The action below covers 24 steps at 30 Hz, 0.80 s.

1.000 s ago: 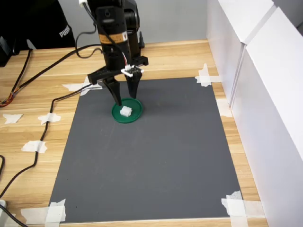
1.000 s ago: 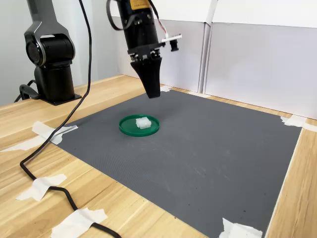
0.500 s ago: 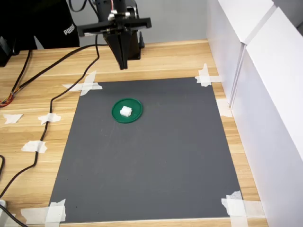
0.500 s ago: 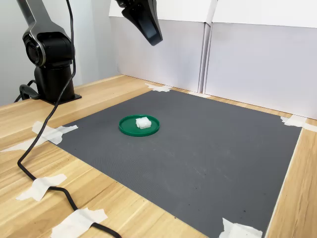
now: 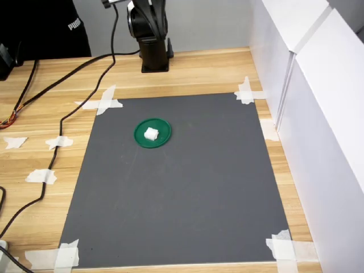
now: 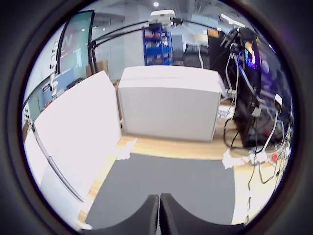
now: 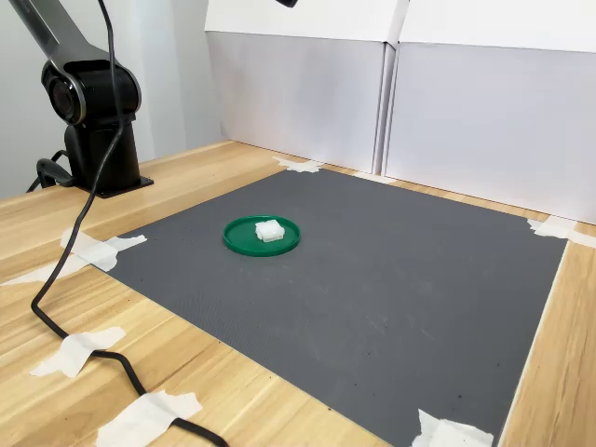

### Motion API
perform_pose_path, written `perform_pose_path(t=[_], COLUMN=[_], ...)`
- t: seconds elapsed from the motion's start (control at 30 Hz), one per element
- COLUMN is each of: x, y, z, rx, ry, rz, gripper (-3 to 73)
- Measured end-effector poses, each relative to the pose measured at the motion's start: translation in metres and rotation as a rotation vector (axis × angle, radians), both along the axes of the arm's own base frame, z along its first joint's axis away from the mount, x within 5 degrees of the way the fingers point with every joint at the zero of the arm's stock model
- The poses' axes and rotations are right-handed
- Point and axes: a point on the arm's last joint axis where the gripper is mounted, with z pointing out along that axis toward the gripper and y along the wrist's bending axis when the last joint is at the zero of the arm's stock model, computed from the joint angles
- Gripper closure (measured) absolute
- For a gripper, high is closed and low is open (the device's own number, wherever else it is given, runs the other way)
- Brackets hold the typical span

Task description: Grasp a white terminal and put it on the green lid.

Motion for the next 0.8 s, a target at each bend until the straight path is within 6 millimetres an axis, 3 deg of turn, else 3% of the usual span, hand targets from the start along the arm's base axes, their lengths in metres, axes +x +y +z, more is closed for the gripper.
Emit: perform_pose_path(t=[0.13, 0.43, 0.8], x=[-0.021, -0.059, -0.08], y=[-0.006, -0.01, -0.016], z=[-0.03, -0.097, -0.126], rx=[-0.035, -0.069, -0.054], ry=[-0.078, -0.022, -0.097], rz=[-0.022, -0.01, -0.079], gripper=[71.1, 71.1, 71.1])
